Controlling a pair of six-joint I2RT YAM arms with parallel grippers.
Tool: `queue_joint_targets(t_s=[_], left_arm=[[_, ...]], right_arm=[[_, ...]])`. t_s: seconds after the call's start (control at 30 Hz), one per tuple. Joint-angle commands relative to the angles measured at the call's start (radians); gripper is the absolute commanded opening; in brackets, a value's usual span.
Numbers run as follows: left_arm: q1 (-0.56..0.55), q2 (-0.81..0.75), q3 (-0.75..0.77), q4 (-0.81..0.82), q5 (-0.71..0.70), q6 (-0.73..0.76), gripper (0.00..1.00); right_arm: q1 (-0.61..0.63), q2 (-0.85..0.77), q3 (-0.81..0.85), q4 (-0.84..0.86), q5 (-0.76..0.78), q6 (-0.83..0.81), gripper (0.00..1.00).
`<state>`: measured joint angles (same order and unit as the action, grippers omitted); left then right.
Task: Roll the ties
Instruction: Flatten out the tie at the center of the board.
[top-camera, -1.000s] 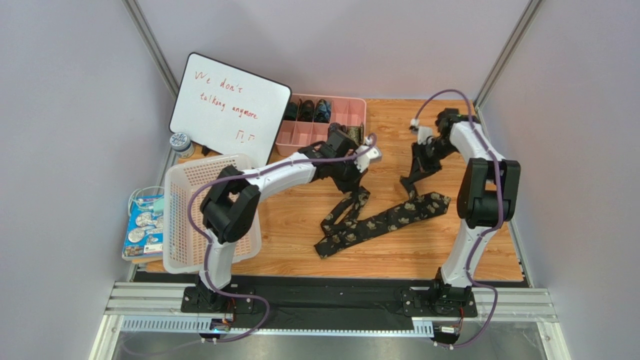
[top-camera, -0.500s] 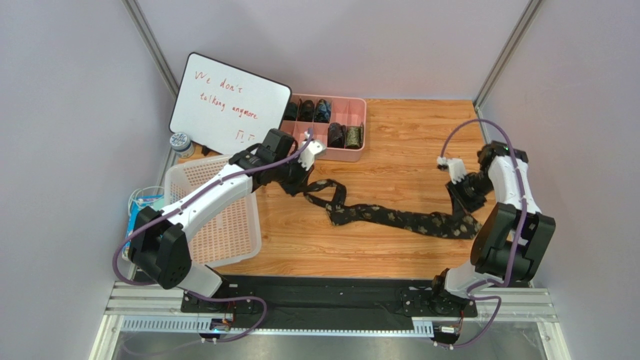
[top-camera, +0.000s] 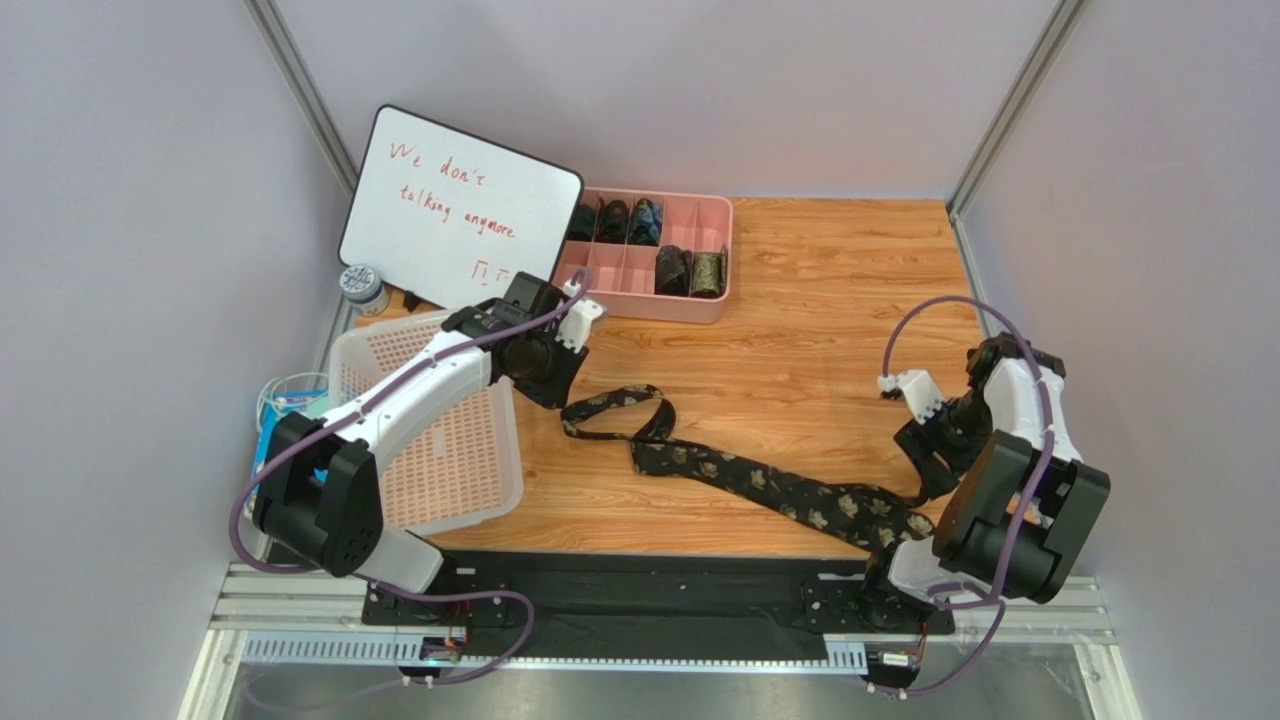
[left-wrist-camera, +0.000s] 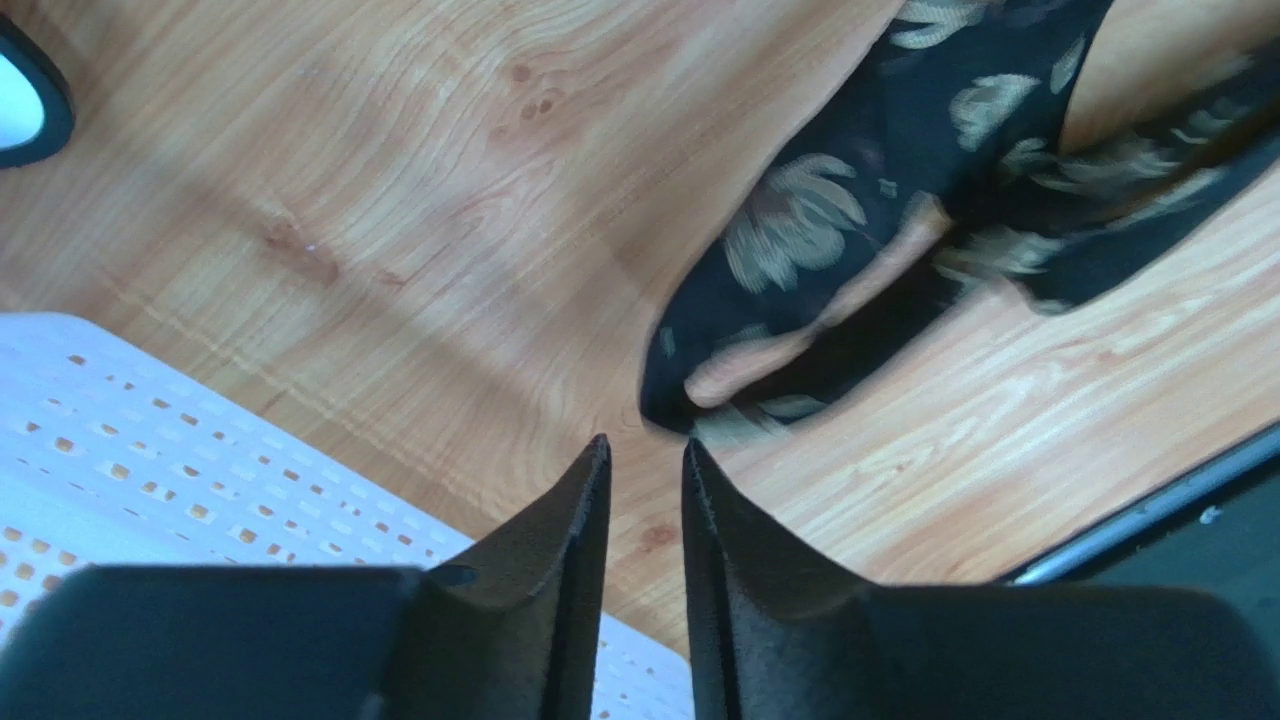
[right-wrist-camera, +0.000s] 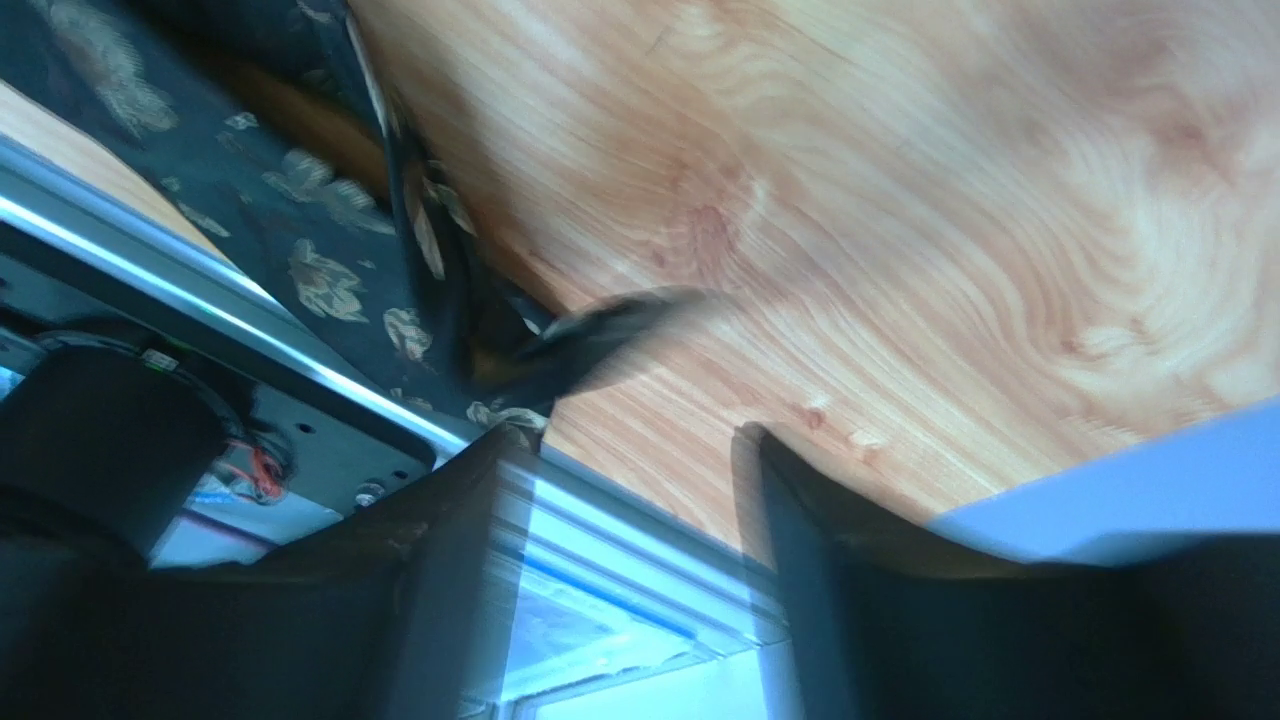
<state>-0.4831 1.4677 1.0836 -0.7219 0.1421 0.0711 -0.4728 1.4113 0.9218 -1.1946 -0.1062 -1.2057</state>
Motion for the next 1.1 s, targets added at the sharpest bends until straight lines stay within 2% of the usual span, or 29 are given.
queue_joint_targets(t_s=[0.0,0.03,0.07,0.1,0.2,0.23,0.3,0.33,0.4,0.5,0.8,0.87,0.93,0.97,1.0,1.03,1.07], left_arm=[[0.017,-0.023,0.065,-0.031,0.161,0.021,0.51],[0.018,-0.038,0.053,-0.010,0.247,0.039,0.58],[0.018,-0.061,0.046,0.004,0.275,0.062,0.60],[0.018,-0.067,0.041,0.015,0.290,0.073,0.69],[0.024,-0.053,0.061,0.016,0.316,0.091,0.70],[0.029,-0.044,0.076,0.007,0.345,0.090,0.71],[0.046,-0.027,0.091,0.004,0.367,0.066,0.71],[0.052,-0.026,0.102,0.003,0.379,0.058,0.71],[0.067,-0.024,0.110,0.006,0.395,0.033,0.72],[0.083,-0.032,0.113,0.004,0.419,0.006,0.72],[0.204,-0.064,0.127,-0.027,0.451,-0.036,0.74],[0.230,-0.067,0.127,-0.039,0.465,-0.036,0.74],[0.239,-0.078,0.118,-0.040,0.485,-0.033,0.73],[0.242,-0.079,0.114,-0.037,0.490,-0.021,0.73],[0.242,-0.089,0.108,-0.034,0.497,-0.017,0.73],[0.241,-0.092,0.104,-0.033,0.504,-0.014,0.72],[0.244,-0.096,0.102,-0.028,0.507,-0.008,0.72]], right_arm=[[0.025,-0.034,0.164,-0.104,-0.102,-0.011,0.86],[0.054,-0.040,0.199,-0.123,-0.128,0.014,0.88],[0.075,-0.047,0.209,-0.135,-0.174,0.030,0.89],[0.100,-0.066,0.212,-0.143,-0.191,0.047,0.89],[0.255,-0.092,0.166,-0.102,-0.214,0.139,0.89],[0.351,-0.098,0.143,-0.077,-0.213,0.170,0.88],[0.445,-0.100,0.076,0.025,-0.195,0.244,0.88],[0.542,-0.095,0.056,0.064,-0.184,0.262,0.88],[0.615,-0.077,0.009,0.154,-0.159,0.304,0.88],[0.765,-0.008,0.000,0.194,-0.144,0.345,0.86],[0.928,0.103,-0.049,0.240,-0.136,0.373,0.76],[0.944,0.112,-0.084,0.253,-0.133,0.376,0.70],[0.974,0.115,-0.115,0.294,-0.104,0.390,0.55],[0.982,0.118,-0.116,0.314,-0.081,0.393,0.44],[0.984,0.133,-0.112,0.332,-0.054,0.396,0.22],[0.984,0.140,-0.085,0.372,0.036,0.393,0.08],[0.981,0.140,-0.060,0.400,0.101,0.394,0.00]])
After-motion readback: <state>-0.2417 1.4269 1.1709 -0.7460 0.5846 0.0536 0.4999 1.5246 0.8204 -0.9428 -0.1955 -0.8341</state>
